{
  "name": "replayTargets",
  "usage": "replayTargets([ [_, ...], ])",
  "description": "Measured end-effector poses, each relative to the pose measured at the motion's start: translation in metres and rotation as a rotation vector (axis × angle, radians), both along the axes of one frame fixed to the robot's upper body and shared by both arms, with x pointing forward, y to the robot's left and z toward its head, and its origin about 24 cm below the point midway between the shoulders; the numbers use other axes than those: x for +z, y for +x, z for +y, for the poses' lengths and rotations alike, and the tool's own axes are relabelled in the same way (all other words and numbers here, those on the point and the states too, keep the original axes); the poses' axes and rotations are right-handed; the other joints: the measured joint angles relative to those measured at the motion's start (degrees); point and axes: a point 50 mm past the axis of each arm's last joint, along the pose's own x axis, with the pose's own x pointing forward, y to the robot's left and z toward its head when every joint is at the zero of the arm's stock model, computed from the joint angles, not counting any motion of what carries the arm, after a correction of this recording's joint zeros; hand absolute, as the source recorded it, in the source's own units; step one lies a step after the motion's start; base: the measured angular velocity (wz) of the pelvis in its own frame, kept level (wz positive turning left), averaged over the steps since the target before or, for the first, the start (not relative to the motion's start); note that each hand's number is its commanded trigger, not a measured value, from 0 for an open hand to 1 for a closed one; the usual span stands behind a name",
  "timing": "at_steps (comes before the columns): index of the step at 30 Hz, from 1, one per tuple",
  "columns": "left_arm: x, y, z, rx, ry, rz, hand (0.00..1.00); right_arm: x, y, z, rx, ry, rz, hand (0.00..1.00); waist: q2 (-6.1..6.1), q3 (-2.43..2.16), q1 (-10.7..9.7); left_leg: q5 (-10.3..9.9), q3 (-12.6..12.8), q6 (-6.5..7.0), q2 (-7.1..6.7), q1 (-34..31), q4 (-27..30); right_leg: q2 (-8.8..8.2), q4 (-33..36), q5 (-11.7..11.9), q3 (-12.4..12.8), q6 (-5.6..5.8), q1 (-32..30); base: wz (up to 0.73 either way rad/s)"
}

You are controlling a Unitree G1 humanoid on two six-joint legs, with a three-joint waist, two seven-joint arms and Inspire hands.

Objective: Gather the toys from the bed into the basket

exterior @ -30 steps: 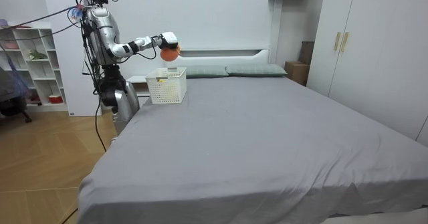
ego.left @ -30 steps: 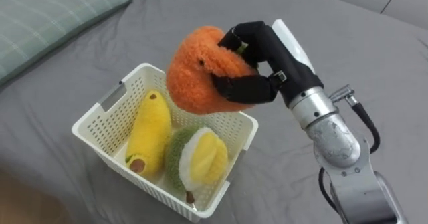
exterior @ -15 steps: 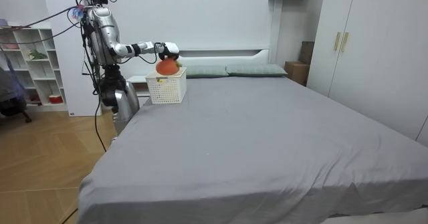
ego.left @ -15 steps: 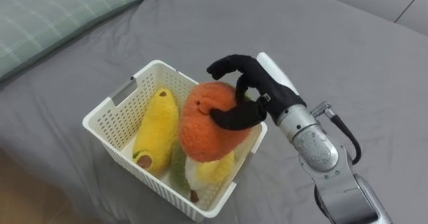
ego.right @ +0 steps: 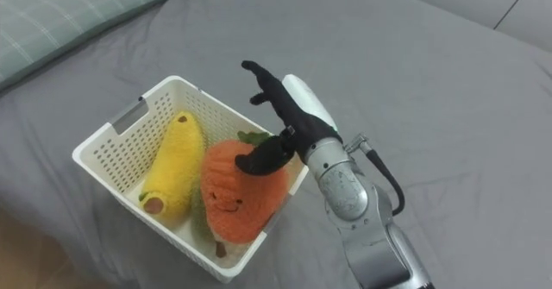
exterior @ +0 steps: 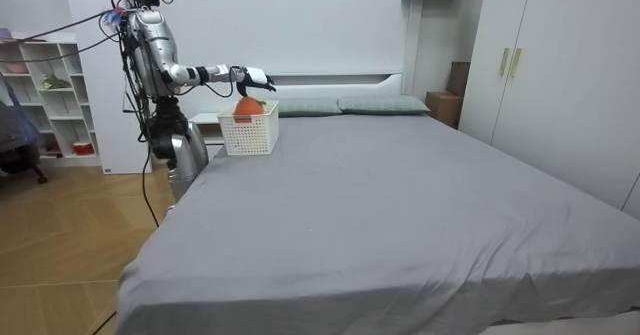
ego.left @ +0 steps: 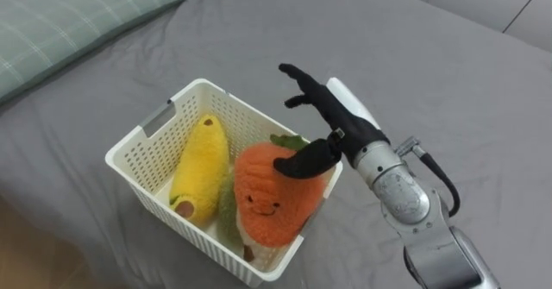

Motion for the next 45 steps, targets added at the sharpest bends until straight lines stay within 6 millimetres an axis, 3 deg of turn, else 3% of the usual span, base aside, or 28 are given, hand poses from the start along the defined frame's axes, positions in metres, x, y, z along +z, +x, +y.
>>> replayTargets([
  [14,-0.001,-0.010,0.003,0.028,0.006,0.026,0.00,0.000,-0.001,-0.008,-0.056,0.047,-0.031,0.00,0.44,-0.02,-1.84,0.00,-0.07,0.00,-0.03,0.01,0.01,0.01,-0.03,0.00,0.01,0.00,0.09,0.00],
  [17,0.000,-0.015,0.005,0.055,0.009,0.029,0.00,-0.011,-0.009,-0.022,-0.118,0.073,0.004,0.00,0.67,-0.12,-1.99,0.00,0.01,0.00,-0.03,0.09,0.00,0.00,-0.04,0.00,0.20,0.00,0.15,0.00],
  [19,0.000,-0.018,0.007,0.075,0.017,0.033,0.00,-0.017,-0.014,-0.030,-0.157,0.079,0.024,0.00,1.03,-0.22,-3.41,0.02,0.05,0.03,-0.03,-0.03,0.02,-0.03,0.09,0.00,0.27,0.00,-0.05,0.00],
  [25,0.000,-0.024,0.007,0.093,0.018,0.038,0.00,-0.013,-0.013,-0.058,-0.301,0.233,0.024,0.00,1.34,-0.39,-7.46,0.03,0.75,0.03,0.06,0.18,0.02,0.02,0.06,0.00,1.36,0.00,-0.01,-0.04],
  [30,0.002,-0.023,0.009,0.089,0.030,0.017,0.00,-0.016,-0.021,-0.085,-0.440,0.300,-0.003,0.00,1.39,-0.80,-8.79,0.01,2.80,0.06,0.43,1.30,-0.88,0.13,0.07,0.00,3.21,0.01,0.13,-0.20],
  [36,0.003,-0.020,0.010,0.087,0.029,-0.007,0.00,-0.020,-0.030,-0.110,-0.567,0.396,0.005,0.00,2.27,-0.78,-11.65,-0.12,4.28,0.17,0.61,1.61,-0.99,0.21,0.24,0.07,4.70,0.13,-0.24,-0.16],
  [40,0.004,-0.025,0.012,0.093,0.037,-0.016,0.00,-0.015,-0.038,-0.134,-0.695,0.442,-0.053,0.00,2.71,-0.87,-11.75,-0.21,5.29,0.14,0.90,2.05,-1.44,0.25,0.31,0.10,4.89,0.17,-0.24,-0.12],
  [45,0.003,-0.046,0.013,0.135,0.040,0.030,0.00,-0.017,-0.044,-0.146,-0.796,0.512,-0.074,0.00,2.46,-0.99,-11.83,-0.23,6.46,0.04,1.17,2.09,-1.86,0.31,0.25,0.10,4.76,0.17,-0.99,-0.11],
])
